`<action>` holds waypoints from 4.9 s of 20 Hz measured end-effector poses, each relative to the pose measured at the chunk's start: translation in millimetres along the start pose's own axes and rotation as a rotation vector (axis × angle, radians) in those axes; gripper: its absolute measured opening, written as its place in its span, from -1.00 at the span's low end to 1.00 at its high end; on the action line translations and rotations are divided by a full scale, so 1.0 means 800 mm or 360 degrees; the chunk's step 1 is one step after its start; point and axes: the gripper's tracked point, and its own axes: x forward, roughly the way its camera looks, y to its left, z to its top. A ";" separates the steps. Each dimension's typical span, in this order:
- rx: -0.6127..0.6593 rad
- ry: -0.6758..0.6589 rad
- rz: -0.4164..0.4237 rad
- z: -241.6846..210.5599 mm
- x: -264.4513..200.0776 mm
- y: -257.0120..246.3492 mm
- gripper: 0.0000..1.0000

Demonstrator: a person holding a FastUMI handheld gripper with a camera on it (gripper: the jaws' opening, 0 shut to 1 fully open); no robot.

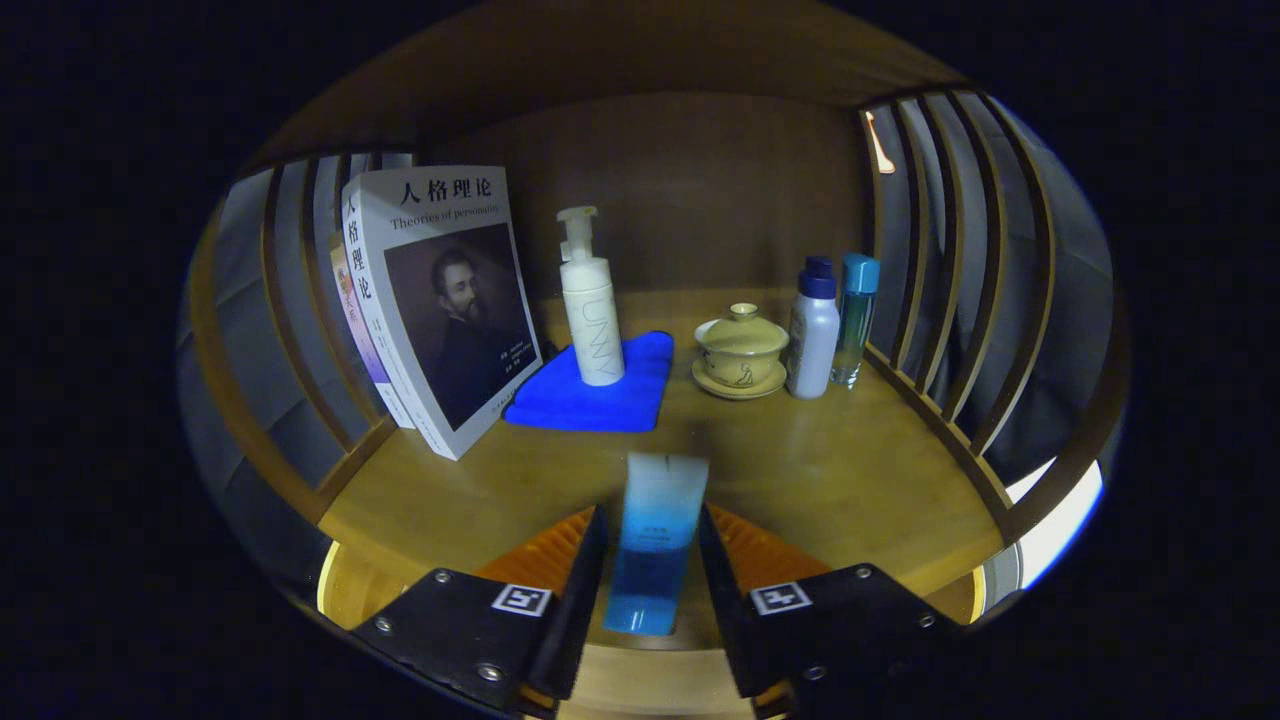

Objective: Pull open the drawer, take out the items inside it, and place them on the countertop above the cabinet.

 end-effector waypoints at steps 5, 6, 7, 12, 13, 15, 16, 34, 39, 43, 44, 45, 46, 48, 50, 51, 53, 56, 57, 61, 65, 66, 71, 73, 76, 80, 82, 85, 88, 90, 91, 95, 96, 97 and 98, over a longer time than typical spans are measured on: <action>-0.0006 -0.0193 -0.0042 0.014 -0.046 -0.003 0.90; 0.0000 -0.0243 -0.0040 0.016 -0.059 -0.002 0.90; 0.0010 -0.0287 -0.0038 0.014 -0.071 -0.001 0.90; 0.0056 -0.0441 -0.0076 -0.007 -0.126 -0.004 0.90; 0.0037 -0.0480 -0.0124 -0.011 -0.136 -0.012 0.90; 0.0009 -0.0550 -0.0179 -0.017 -0.155 -0.017 0.90; -0.0004 -0.0578 -0.0182 -0.022 -0.165 -0.016 0.90; -0.0188 -0.0768 -0.0132 -0.144 -0.300 0.030 0.89; -0.0271 -0.0786 -0.0099 -0.192 -0.323 0.045 0.88; -0.0228 -0.0666 -0.0082 -0.240 -0.313 0.049 0.87; -0.0228 -0.0644 -0.0088 -0.249 -0.309 0.048 0.87; -0.0228 -0.0623 -0.0085 -0.259 -0.305 0.049 0.87; -0.0232 -0.0602 -0.0091 -0.268 -0.300 0.048 0.88; -0.0227 -0.0560 -0.0113 -0.284 -0.291 0.043 0.88; -0.0206 -0.0541 -0.0126 -0.290 -0.282 0.042 0.88; -0.0207 -0.0543 -0.0140 -0.290 -0.279 0.039 0.89; -0.0193 -0.0539 -0.0177 -0.292 -0.275 0.033 0.89; -0.0207 -0.0550 -0.0196 -0.292 -0.275 0.034 0.89; -0.0199 -0.0551 -0.0197 -0.291 -0.275 0.035 0.89; -0.0193 -0.0559 -0.0184 -0.289 -0.268 0.037 0.91; -0.0154 -0.0531 -0.0135 -0.288 -0.257 0.040 0.91; -0.0146 -0.0523 -0.0128 -0.288 -0.255 0.039 0.90; -0.0152 -0.0536 -0.0133 -0.284 -0.250 0.042 0.90; -0.0145 -0.0533 -0.0132 -0.281 -0.246 0.042 0.90; -0.0131 -0.0522 -0.0133 -0.276 -0.237 0.042 0.90; -0.0107 -0.0508 -0.0132 -0.265 -0.216 0.042 0.89; -0.0105 -0.0513 -0.0140 -0.258 -0.208 0.043 0.89; -0.0100 -0.0527 -0.0139 -0.248 -0.196 0.044 0.89; -0.0090 -0.0530 -0.0143 -0.237 -0.181 0.045 0.90; -0.0084 -0.0520 -0.0154 -0.233 -0.171 0.045 0.90; -0.0085 -0.0522 -0.0159 -0.232 -0.168 0.046 0.90; -0.0087 -0.0521 -0.0169 -0.226 -0.155 0.047 0.90; -0.0089 -0.0521 -0.0170 -0.225 -0.152 0.048 0.90; -0.0090 -0.0529 -0.0171 -0.224 -0.150 0.047 0.90; -0.0092 -0.0532 -0.0173 -0.223 -0.147 0.047 0.90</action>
